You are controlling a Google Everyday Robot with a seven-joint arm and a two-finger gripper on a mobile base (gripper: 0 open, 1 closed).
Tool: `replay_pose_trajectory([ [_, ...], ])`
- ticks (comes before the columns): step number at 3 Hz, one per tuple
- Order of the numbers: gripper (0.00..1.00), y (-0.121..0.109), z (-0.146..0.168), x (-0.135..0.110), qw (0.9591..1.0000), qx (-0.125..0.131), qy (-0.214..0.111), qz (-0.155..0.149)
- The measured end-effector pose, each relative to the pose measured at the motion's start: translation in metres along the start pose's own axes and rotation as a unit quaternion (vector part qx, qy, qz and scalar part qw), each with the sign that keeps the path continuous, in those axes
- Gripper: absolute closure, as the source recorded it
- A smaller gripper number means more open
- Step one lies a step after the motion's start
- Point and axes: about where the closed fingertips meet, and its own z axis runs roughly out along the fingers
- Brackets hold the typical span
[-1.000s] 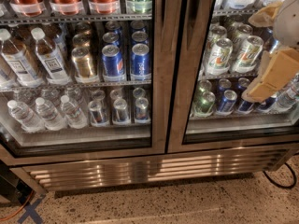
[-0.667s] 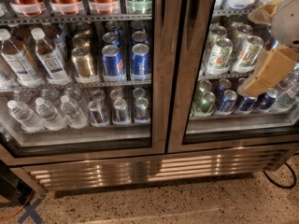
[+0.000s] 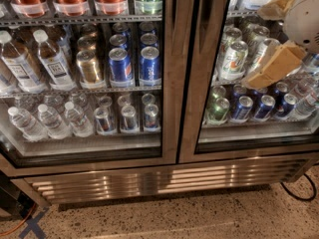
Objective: Open right fridge door
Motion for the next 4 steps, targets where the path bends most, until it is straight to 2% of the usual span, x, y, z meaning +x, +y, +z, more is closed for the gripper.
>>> replay_pose_trajectory([
  [1,0.07,-0.006,0.003,-0.003,0.9998,0.006,-0.020,0.000],
  [3,0.02,-0.012,0.007,-0.013,0.9991,-0.001,-0.042,-0.007],
  [4,0.07,-0.009,0.018,-0.032,0.9972,-0.024,-0.068,-0.022],
])
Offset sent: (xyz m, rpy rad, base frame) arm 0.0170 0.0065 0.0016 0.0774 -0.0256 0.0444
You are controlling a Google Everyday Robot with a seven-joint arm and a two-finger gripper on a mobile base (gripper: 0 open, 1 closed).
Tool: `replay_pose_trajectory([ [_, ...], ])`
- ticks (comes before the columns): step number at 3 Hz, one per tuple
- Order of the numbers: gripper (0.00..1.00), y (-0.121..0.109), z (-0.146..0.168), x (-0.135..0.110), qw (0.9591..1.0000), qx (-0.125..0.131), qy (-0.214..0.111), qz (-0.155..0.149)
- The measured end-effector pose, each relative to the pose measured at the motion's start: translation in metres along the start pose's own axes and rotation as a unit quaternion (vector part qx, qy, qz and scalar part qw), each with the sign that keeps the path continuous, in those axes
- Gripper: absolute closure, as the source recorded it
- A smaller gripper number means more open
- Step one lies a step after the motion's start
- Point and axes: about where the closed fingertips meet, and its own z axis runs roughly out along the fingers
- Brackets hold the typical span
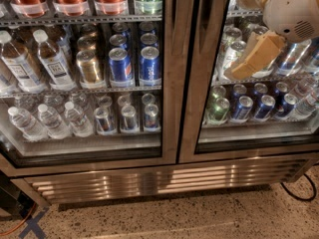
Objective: Open right fridge door
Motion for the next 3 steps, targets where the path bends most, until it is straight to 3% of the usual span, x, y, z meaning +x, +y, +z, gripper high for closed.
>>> replay_pose_trajectory([
  [2,0.12,0.011,0.026,-0.025,0.9980,-0.048,-0.040,-0.012],
  [3,0.11,0.012,0.029,-0.028,0.9975,-0.053,-0.045,-0.010],
])
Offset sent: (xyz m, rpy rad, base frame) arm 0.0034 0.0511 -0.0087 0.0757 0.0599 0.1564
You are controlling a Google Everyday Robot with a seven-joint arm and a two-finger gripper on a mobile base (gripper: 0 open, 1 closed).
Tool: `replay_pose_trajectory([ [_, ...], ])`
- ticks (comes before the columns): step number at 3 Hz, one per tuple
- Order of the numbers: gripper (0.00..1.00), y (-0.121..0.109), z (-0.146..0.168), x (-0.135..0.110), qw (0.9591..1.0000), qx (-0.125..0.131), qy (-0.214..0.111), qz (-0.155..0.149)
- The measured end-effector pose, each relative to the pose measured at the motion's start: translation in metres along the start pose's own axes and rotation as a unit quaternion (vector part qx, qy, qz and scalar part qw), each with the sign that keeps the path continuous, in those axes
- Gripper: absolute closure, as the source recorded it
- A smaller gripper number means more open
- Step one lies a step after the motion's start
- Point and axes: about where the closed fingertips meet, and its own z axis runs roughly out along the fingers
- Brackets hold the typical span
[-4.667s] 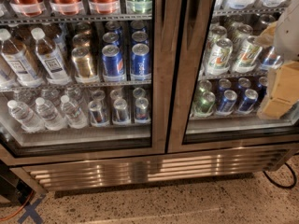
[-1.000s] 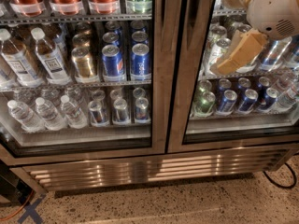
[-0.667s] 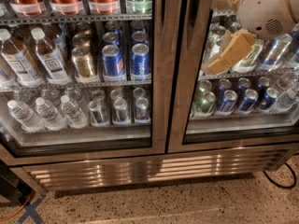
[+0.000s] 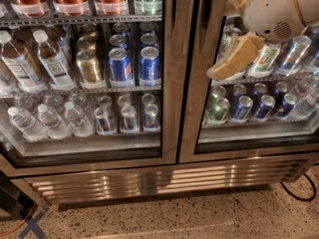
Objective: Open right fridge door
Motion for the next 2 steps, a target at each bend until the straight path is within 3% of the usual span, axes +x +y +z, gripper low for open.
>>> replay_pose_trajectory([
  [2,0.16,-0.0066,0.0062,0.0015,0.9999,0.000,-0.013,0.002],
])
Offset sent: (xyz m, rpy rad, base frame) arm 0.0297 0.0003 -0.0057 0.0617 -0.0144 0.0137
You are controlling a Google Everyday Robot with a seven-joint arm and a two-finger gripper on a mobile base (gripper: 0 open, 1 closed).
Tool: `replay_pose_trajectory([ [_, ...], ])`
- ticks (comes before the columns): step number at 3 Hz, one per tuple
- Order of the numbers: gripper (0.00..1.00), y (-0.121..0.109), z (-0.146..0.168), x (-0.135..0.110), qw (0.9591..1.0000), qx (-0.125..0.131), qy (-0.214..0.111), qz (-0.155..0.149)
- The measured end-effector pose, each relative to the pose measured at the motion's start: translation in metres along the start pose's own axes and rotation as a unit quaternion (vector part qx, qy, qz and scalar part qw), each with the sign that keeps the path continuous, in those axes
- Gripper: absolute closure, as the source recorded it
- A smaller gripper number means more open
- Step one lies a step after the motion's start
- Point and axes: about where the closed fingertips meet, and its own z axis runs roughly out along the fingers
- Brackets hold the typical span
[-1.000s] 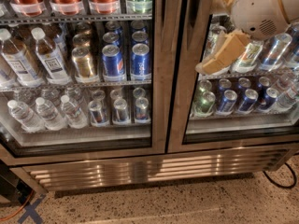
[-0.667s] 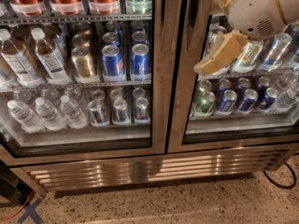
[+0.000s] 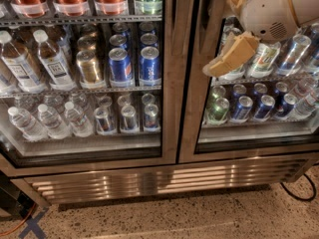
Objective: Open right fridge door
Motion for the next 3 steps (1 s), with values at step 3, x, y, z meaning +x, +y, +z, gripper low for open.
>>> replay_pose_trajectory([
  [3,0.30,-0.0018,0.0028,-0.0021,0.9999,0.002,-0.011,-0.008],
])
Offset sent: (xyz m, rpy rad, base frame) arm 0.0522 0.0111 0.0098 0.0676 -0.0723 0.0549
